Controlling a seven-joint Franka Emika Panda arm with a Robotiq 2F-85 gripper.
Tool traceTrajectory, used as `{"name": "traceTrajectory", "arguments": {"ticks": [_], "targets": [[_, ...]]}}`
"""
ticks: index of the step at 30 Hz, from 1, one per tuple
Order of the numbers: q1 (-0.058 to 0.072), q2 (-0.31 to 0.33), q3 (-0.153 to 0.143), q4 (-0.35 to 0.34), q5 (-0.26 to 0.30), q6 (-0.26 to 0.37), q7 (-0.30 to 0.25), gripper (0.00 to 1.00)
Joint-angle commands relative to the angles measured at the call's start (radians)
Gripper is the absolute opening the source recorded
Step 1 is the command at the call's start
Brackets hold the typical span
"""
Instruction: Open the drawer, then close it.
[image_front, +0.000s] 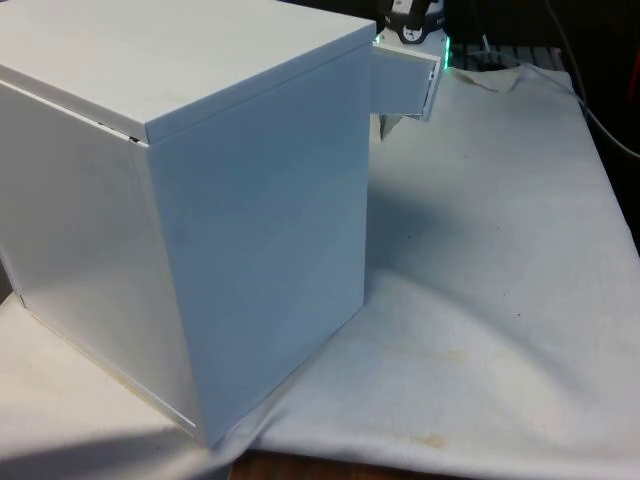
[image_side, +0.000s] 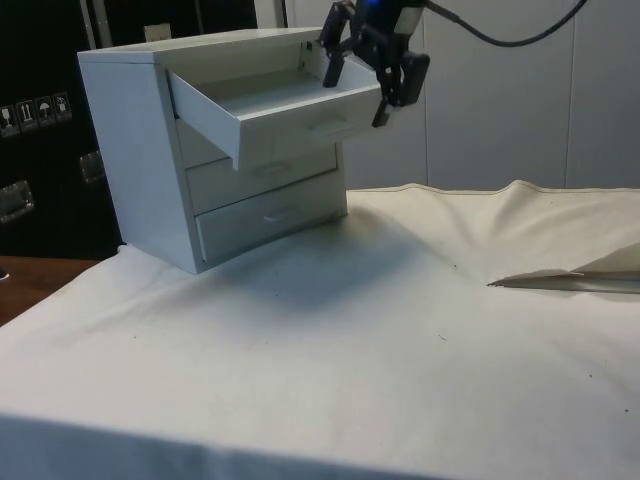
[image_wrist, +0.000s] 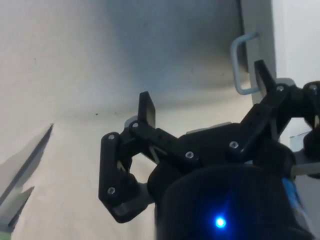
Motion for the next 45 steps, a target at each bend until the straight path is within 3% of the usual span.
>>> {"name": "traceTrajectory", "arguments": {"ticks": [1,8,18,26,27,30,36,37,38,44,45], "targets": [[0.0,-0.007,0.006,-0.006,0.0,-0.004,0.004,1.0],[-0.002,-0.041,0.048,-0.044,-0.004,-0.016,0.039,1.0],[0.001,-0.035,0.049,-0.044,0.0,-0.008,0.034,1.0],[0.001,-0.023,0.078,-0.037,-0.006,-0.025,0.044,1.0],[0.003,-0.03,0.07,-0.042,0.0,-0.017,0.035,1.0],[-0.003,-0.008,0.083,-0.035,-0.016,-0.031,0.038,1.0],[-0.011,0.02,0.082,-0.03,-0.047,-0.024,0.043,1.0],[0.0,0.022,0.075,-0.031,-0.025,-0.029,0.032,1.0],[-0.013,0.024,0.081,-0.03,-0.052,-0.022,0.044,1.0],[-0.022,0.053,0.053,-0.035,-0.115,0.005,0.075,1.0],[-0.007,0.052,0.051,-0.034,-0.085,-0.015,0.058,1.0]]}}
